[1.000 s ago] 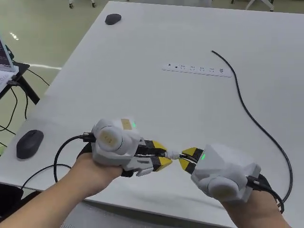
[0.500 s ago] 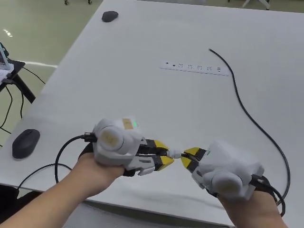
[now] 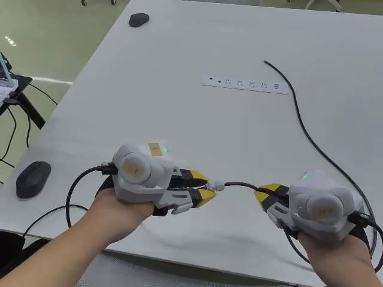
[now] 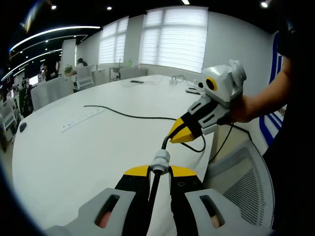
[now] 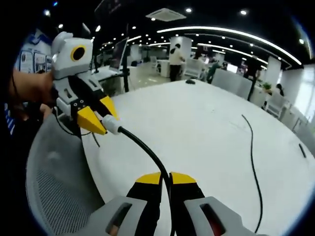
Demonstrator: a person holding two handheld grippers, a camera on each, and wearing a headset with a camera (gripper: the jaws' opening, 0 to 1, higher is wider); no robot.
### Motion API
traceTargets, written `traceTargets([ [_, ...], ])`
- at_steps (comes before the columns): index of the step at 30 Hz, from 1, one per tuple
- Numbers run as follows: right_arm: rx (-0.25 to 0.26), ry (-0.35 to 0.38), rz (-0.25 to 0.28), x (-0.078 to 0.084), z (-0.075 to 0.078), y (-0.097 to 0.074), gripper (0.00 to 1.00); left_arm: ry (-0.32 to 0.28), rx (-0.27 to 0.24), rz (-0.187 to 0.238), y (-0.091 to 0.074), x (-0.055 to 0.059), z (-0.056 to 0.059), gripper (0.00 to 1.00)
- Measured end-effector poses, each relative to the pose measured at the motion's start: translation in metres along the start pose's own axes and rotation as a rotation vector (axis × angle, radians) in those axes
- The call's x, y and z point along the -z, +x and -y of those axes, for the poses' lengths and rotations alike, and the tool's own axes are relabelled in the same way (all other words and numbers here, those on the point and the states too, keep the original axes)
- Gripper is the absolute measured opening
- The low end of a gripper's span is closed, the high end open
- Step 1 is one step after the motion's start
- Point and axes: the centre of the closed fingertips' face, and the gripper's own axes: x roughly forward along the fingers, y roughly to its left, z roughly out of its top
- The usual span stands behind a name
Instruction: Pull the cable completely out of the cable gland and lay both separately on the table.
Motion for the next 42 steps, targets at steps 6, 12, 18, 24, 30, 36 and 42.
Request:
traceTargets([
  [6, 0.058, 0.173, -0.010, 0.025, 0.017, 0.000, 0.00, -0.001, -0.003, 0.003, 0.000, 0.000, 0.003, 0.15],
  [12, 0.068, 0.316, -0.023, 0.045, 0.018, 0.002, 0.00, -0.001, -0.010, -0.002, -0.001, 0.003, 0.004, 0.15],
  [18, 0.059, 0.363, -0.018, 0.046, 0.016, 0.005, 0.00, 0.004, -0.007, -0.009, -0.001, 0.004, 0.004, 0.14],
  [24, 0.063, 0.319, -0.018, 0.043, 0.016, 0.006, 0.01, 0.001, -0.008, -0.007, -0.001, 0.003, 0.000, 0.14],
  [30, 0.054, 0.299, -0.030, 0.040, 0.013, 0.003, 0.02, 0.001, -0.011, -0.009, -0.003, 0.003, -0.003, 0.14],
  [36, 0.045, 0.247, -0.027, 0.036, 0.011, 0.001, 0.03, -0.004, -0.011, -0.012, -0.005, 0.004, -0.007, 0.14],
  [42, 0.019, 0.078, -0.040, 0.022, 0.003, -0.001, 0.15, -0.013, -0.009, -0.015, -0.004, 0.005, -0.008, 0.14],
])
